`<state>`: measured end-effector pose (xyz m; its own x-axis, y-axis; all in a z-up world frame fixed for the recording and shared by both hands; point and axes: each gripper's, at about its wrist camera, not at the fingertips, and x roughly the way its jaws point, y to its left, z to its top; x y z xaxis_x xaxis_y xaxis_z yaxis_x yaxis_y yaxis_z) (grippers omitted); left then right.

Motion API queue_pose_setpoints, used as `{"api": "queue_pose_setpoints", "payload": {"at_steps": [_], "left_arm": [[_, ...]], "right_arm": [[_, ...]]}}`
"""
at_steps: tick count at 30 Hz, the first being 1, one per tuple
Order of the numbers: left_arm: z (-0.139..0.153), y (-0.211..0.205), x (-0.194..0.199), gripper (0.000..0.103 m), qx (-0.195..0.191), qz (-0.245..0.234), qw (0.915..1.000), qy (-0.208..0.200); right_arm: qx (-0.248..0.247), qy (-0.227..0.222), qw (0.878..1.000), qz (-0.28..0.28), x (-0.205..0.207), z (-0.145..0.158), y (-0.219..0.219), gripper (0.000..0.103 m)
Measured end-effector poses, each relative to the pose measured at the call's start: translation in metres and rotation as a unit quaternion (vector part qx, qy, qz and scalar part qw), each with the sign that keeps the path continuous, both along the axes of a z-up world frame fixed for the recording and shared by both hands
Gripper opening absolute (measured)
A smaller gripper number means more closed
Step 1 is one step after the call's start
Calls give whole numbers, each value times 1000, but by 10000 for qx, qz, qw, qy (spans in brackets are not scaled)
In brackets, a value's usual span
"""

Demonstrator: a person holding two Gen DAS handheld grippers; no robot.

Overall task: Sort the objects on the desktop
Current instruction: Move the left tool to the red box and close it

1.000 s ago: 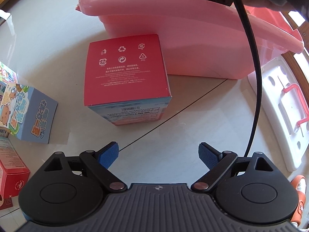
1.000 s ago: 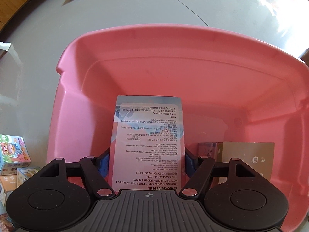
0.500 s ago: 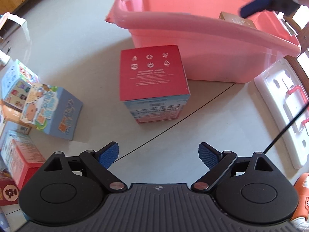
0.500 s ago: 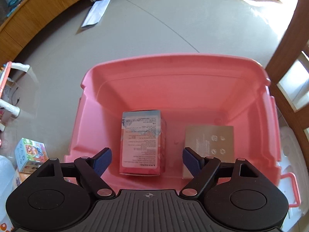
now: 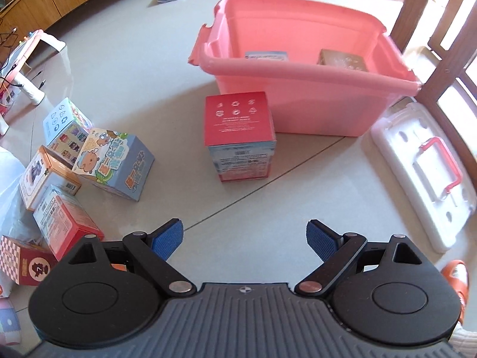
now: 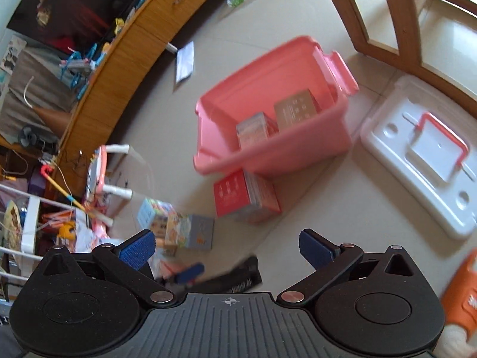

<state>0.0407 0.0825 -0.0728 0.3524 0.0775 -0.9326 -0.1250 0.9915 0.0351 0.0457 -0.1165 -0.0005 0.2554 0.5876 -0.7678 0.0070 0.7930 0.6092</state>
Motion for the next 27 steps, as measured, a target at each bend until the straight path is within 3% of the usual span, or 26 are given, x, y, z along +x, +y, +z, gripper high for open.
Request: {"api": "queue_pose_setpoints", "payload": {"at_steps": [3, 5, 10, 17, 25, 27], "left_arm": [[5, -14, -9, 92, -17, -129, 9999, -86], [8, -19, -14, 92, 13, -128, 9997, -194], [15, -21, -13, 92, 122, 38, 9980, -611], [17, -10, 16, 92, 131, 280, 9953, -917], [-7, 5, 62, 92, 422, 155, 9946, -932], [-14, 10, 74, 92, 319, 187, 9952, -904]], "right_arm": [[-468, 180, 9987, -17, -42, 2, -5, 101], [-936, 83, 9936, -625, -69, 3, -21, 101], [-2013, -112, 9613, -1877, -81, -18, -56, 101], [-2756, -482, 9400, -1953, -72, -58, -60, 101], [-2538, -432, 9509, -1719, -48, -98, -45, 101], [-2650, -365, 9505, -1582, -43, -107, -37, 101]]}}
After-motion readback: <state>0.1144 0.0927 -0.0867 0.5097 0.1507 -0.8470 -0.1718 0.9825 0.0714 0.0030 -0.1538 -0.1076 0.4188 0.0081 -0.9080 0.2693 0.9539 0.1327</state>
